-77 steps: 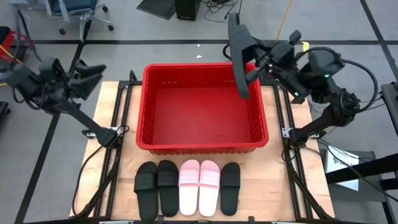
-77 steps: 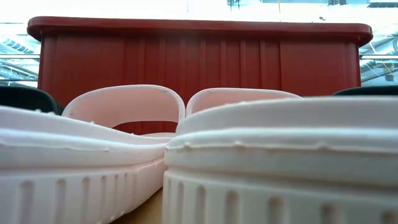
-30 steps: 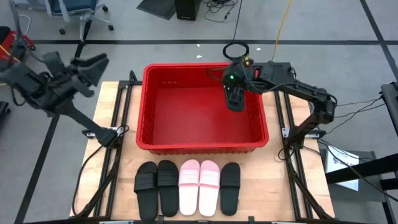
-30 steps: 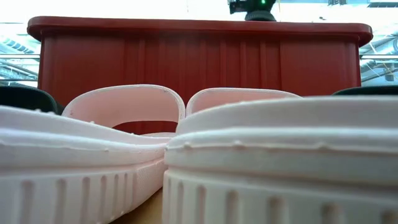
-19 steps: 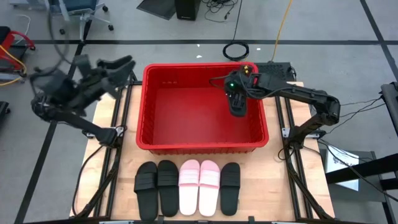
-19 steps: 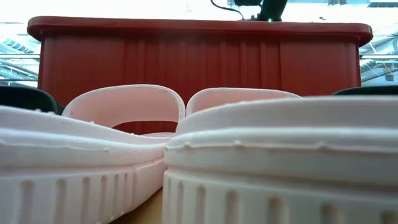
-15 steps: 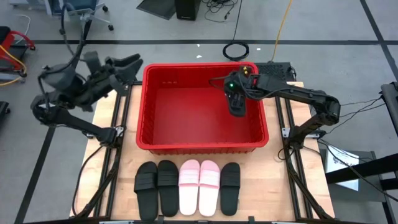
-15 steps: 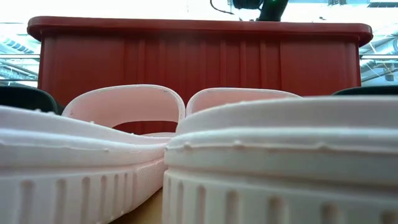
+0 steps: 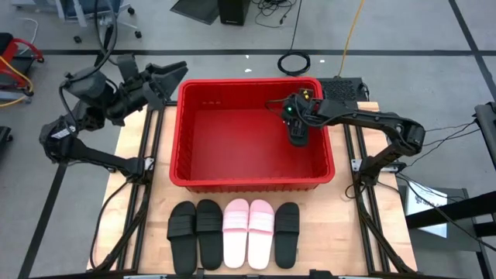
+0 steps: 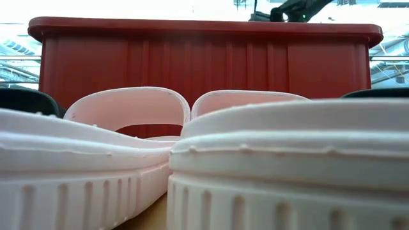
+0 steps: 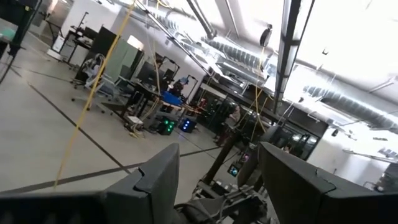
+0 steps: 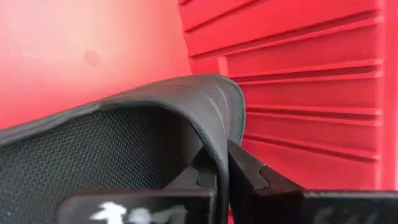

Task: Pick and place slides into bin
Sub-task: Put the black slide into the red container

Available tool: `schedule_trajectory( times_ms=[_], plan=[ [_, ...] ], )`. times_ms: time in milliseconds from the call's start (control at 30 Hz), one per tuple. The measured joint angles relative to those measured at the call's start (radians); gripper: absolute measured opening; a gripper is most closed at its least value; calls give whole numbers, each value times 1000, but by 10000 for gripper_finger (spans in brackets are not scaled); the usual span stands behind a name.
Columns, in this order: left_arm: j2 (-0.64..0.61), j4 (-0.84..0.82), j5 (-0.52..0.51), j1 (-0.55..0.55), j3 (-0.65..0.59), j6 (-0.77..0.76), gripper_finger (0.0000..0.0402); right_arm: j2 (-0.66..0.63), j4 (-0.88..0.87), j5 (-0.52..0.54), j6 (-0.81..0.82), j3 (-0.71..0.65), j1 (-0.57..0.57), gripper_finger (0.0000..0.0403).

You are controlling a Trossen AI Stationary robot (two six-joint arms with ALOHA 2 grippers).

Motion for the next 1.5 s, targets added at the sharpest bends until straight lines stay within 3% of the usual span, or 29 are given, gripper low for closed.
schedule_trajectory(
  times_ms=[800,1233,1500],
  plan=[
    [0,7,-5,24,0,-25,214,8,285,-127,-74,-250,-103,12],
    [0,7,-7,24,0,-25,214,8,326,-106,-85,-255,-121,76],
    [0,7,2,24,0,-39,214,8,320,-104,-82,-255,-119,158]
  ],
)
